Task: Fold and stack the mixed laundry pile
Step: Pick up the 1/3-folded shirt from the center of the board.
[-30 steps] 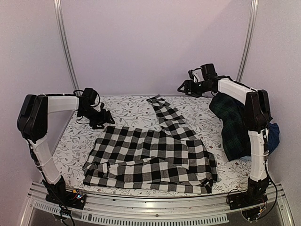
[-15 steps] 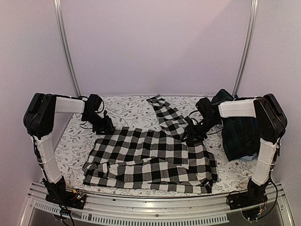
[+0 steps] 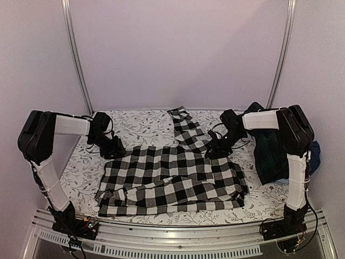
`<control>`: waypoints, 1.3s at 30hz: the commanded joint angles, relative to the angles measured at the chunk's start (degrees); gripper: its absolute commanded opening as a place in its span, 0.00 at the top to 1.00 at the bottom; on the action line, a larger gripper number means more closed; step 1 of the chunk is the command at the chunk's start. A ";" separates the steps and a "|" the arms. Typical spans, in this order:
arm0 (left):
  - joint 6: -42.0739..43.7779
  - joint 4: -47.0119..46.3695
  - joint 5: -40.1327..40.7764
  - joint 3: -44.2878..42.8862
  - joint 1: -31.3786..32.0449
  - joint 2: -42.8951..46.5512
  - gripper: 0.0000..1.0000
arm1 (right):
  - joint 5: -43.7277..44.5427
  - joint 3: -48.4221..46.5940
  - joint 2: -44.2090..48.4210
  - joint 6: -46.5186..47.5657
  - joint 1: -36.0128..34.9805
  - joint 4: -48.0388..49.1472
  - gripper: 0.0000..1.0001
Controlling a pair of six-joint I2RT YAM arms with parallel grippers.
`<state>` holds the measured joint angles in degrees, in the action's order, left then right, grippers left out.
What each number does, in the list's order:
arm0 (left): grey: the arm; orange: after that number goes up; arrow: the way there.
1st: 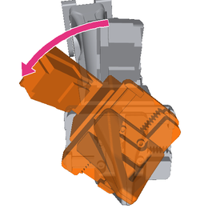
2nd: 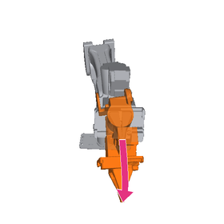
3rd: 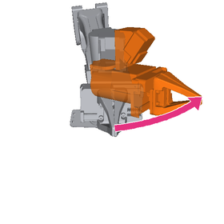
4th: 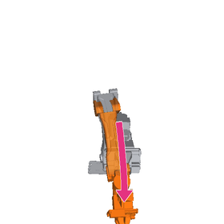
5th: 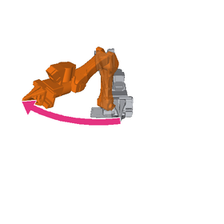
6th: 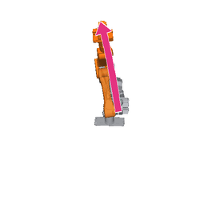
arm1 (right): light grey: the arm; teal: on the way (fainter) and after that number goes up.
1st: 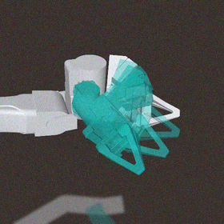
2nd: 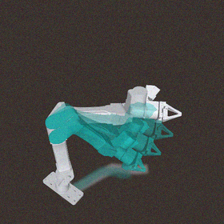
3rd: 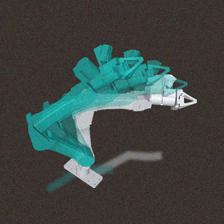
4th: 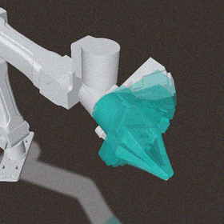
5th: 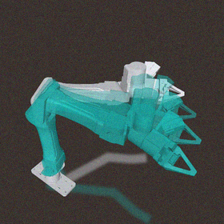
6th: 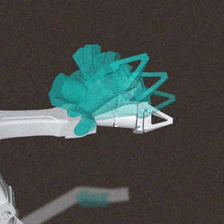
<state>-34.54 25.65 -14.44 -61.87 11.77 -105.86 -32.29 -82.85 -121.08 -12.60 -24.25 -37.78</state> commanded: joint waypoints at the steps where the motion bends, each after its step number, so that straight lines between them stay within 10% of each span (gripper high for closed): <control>1: -1.25 5.00 3.12 2.53 -2.03 -0.51 0.41 | 4.07 -4.34 -4.25 4.66 1.84 -3.18 0.56; 10: 8.99 1.44 -1.32 -5.52 -2.87 3.61 0.17 | -1.60 -13.99 1.22 4.56 4.81 1.47 0.46; 39: 6.54 -0.83 -4.69 -9.33 -8.61 -2.17 0.19 | 1.70 -42.92 -27.24 5.72 4.16 1.45 0.51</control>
<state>-27.68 25.96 -17.87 -70.35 4.67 -106.91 -28.82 -124.01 -145.38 -7.46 -19.14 -36.60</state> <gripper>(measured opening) 0.818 0.506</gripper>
